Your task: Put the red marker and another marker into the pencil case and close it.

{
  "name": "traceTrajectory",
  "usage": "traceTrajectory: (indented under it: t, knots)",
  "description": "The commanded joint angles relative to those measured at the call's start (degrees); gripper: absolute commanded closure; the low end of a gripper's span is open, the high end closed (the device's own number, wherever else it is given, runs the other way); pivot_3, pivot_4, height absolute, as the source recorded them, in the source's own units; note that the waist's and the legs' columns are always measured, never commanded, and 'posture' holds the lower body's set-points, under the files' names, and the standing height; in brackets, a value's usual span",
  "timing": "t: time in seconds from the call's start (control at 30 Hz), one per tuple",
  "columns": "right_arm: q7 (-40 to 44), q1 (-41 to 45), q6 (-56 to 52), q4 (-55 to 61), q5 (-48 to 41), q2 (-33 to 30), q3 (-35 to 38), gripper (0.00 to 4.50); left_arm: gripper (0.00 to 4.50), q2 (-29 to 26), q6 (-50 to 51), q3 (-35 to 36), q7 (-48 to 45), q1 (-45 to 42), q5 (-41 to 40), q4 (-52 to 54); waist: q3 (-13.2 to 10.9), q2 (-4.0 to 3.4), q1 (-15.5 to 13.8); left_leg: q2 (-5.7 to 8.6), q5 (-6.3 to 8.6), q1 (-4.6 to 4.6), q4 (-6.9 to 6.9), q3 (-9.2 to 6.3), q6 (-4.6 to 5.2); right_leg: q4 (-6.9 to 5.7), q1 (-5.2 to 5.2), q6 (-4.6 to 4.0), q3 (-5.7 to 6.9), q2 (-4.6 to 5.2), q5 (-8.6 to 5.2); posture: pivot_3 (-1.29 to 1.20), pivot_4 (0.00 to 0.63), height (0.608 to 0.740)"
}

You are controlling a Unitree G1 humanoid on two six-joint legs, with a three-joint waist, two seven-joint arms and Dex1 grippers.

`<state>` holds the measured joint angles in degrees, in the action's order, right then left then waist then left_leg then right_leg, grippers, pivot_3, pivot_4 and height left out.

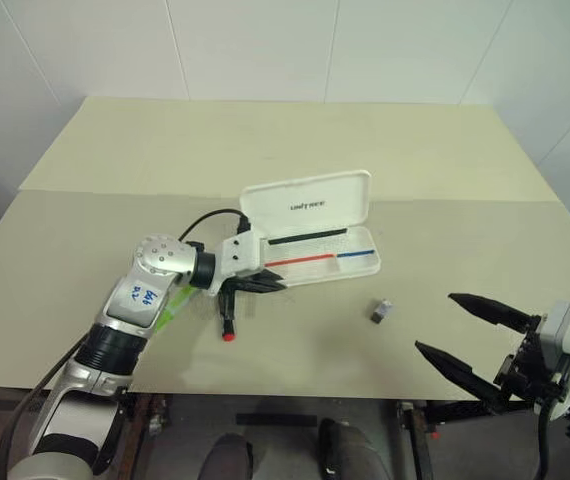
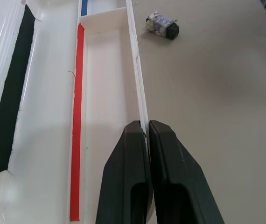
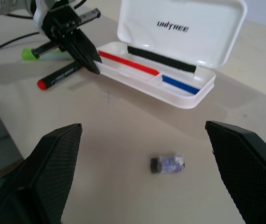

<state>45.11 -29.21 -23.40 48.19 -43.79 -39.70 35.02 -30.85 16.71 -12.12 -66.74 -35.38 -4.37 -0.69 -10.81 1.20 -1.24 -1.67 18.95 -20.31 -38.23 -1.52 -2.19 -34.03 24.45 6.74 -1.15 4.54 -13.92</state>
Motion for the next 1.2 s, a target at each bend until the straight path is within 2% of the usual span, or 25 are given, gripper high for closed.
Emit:
traceTrajectory:
  t: [0.03,0.5,0.6,0.87,1.2]
  knots:
    - [-0.27,-0.57,1.85,2.29,0.40,0.64,0.69,0.00,4.48,-0.05,-0.10,-0.35,0.47,0.74,-1.41,2.47,0.00,0.00,0.07,0.00,-0.01,0.02,0.00,0.06,0.00,0.00,0.00,-0.07,-0.06,0.00,-0.04,0.00,0.150,0.740]
    - [-1.35,-3.00,2.05,2.38,1.20,0.46,2.26,0.00,4.48,-4.10,-3.06,-1.77,0.39,5.68,-0.12,3.03,0.00,0.00,0.06,0.02,-0.03,0.12,-0.03,0.64,0.04,0.14,0.01,-0.18,-0.73,-0.05,-0.09,0.00,0.150,0.740]
    - [-0.75,-3.25,2.33,2.45,0.80,0.55,2.15,0.00,4.48,-5.64,-7.56,-2.51,-0.25,6.95,1.09,1.68,0.00,0.00,0.06,0.02,-0.03,0.12,-0.02,0.65,0.04,0.15,0.01,-0.19,-0.75,-0.05,-0.09,0.00,0.150,0.740]
    - [3.89,-6.62,5.38,1.96,3.91,0.51,0.69,0.00,4.48,-5.80,-13.06,-2.79,-0.21,7.05,1.79,-2.08,0.00,0.01,0.05,0.02,-0.03,0.12,-0.02,0.69,0.04,0.15,0.01,-0.19,-0.77,-0.05,-0.09,0.00,0.150,0.740]
    - [2.53,-4.33,5.13,0.87,5.79,0.48,-1.22,0.00,4.48,-4.14,-19.00,-2.91,-0.68,4.95,2.16,-7.89,0.01,0.01,-0.03,0.02,-0.04,0.12,-0.04,0.74,0.04,0.15,-0.06,-0.31,-0.81,-0.05,-0.05,0.00,0.150,0.740]
